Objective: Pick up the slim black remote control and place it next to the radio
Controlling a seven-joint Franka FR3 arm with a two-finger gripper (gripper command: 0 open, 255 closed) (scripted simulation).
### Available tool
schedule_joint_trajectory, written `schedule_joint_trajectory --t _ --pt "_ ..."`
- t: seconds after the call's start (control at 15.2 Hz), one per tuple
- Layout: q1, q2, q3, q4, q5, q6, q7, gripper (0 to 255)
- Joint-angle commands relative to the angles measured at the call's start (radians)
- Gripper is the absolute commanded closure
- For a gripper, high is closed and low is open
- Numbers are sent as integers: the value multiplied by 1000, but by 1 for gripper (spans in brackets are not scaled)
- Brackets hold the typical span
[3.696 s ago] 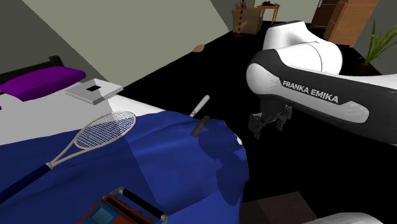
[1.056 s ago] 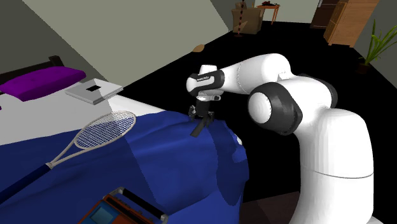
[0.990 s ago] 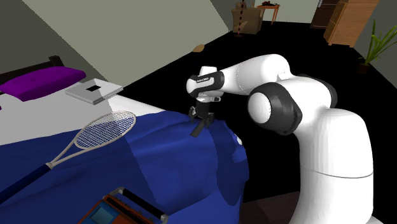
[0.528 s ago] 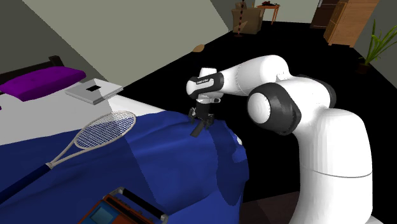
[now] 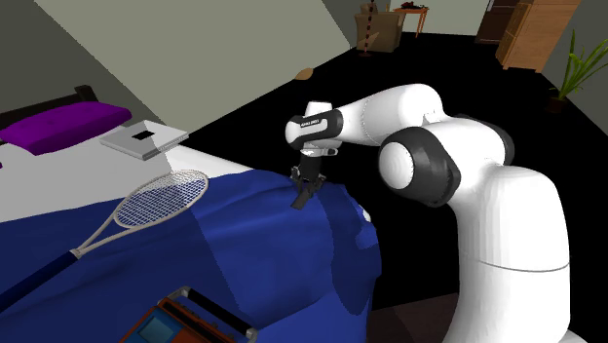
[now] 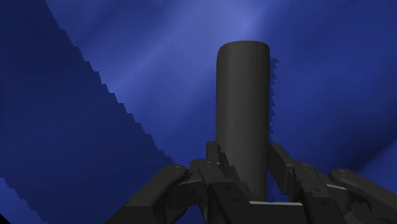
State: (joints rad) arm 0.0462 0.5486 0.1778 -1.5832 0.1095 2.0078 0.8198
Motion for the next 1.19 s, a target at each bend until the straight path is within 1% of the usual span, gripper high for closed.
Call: schedule_joint_trajectory --t 0.0,0.07,0.13,1.12 --pt "2 9 1 -1 1 3 -1 255" --pt "3 13 1 4 0 2 0 255" --pt "-1 -3 2 -19 3 9 -3 255" --pt "-5 -78 7 71 7 -154 18 255"
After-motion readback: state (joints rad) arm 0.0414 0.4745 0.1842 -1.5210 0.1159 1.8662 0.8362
